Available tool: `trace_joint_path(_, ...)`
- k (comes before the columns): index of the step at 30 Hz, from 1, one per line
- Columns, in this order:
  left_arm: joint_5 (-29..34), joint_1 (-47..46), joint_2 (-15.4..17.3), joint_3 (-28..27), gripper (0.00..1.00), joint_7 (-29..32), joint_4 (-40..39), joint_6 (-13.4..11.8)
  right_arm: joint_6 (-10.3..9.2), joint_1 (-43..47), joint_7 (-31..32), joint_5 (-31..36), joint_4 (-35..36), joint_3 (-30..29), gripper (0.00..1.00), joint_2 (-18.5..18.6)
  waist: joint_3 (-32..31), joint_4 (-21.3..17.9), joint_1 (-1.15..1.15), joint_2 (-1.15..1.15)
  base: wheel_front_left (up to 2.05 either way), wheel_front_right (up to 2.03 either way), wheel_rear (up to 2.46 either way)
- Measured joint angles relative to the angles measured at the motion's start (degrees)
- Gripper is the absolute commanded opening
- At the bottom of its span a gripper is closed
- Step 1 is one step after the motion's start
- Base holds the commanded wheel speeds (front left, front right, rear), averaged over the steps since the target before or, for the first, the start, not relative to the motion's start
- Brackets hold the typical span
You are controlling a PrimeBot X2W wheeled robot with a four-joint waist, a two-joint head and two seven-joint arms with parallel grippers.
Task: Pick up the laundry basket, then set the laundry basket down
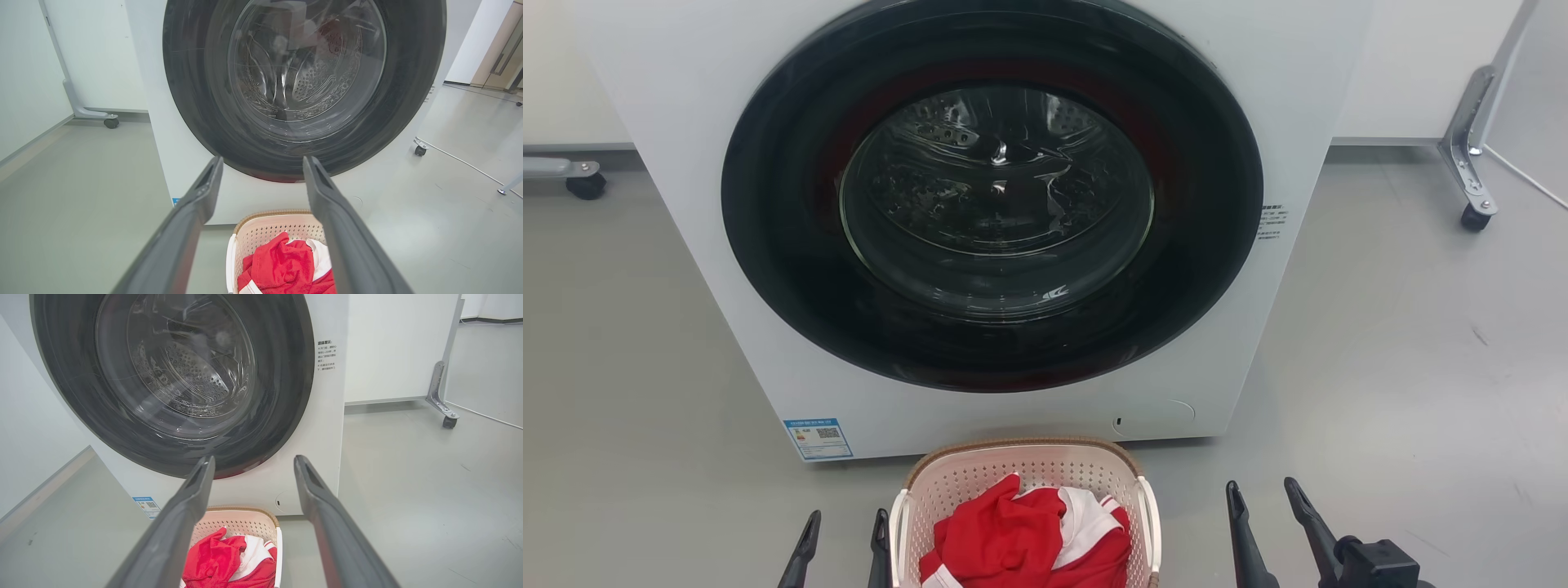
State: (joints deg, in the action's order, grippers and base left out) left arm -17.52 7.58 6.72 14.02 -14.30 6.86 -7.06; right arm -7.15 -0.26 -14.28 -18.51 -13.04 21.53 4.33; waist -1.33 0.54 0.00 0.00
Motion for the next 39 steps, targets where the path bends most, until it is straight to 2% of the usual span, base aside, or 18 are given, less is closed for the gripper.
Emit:
trace_joint_path(23, 0.6, 0.2, -0.4, -1.1, 1.0, 0.0, -0.5, 0.0, 0.0, 1.1, 0.0, 2.0, 2.0, -2.1, 1.0, -0.8, 0.2, 0.3, 0.0, 0.0, 0.0, 0.0, 0.0)
trace_joint_path(24, 0.6, 0.3, -0.4, -1.2, 0.0, 0.0, -0.6, 0.0, 0.0, 1.1, 0.0, 2.0, 2.0, -2.2, 0.0, -0.8, 0.2, 0.3, 0.0, 0.0, 0.0, 0.0, 0.0)
trace_joint_path(31, -0.1, 1.3, -0.6, -0.8, 0.0, 0.4, 2.5, 0.1, 0.12, 3.0, 0.2, 1.5, -1.0, -2.2, 0.0, -0.8, 0.2, 0.3, 0.0, 0.0, 0.0, 0.0, 0.0)
trace_joint_path(39, -4.7, 1.1, -0.9, -2.4, 0.0, 1.9, 3.1, 1.1, 1.14, 2.9, 1.7, -3.6, -1.1, -4.4, 0.0, -0.8, 0.4, 0.2, 0.0, 0.0, 0.0, 0.0, 0.0)
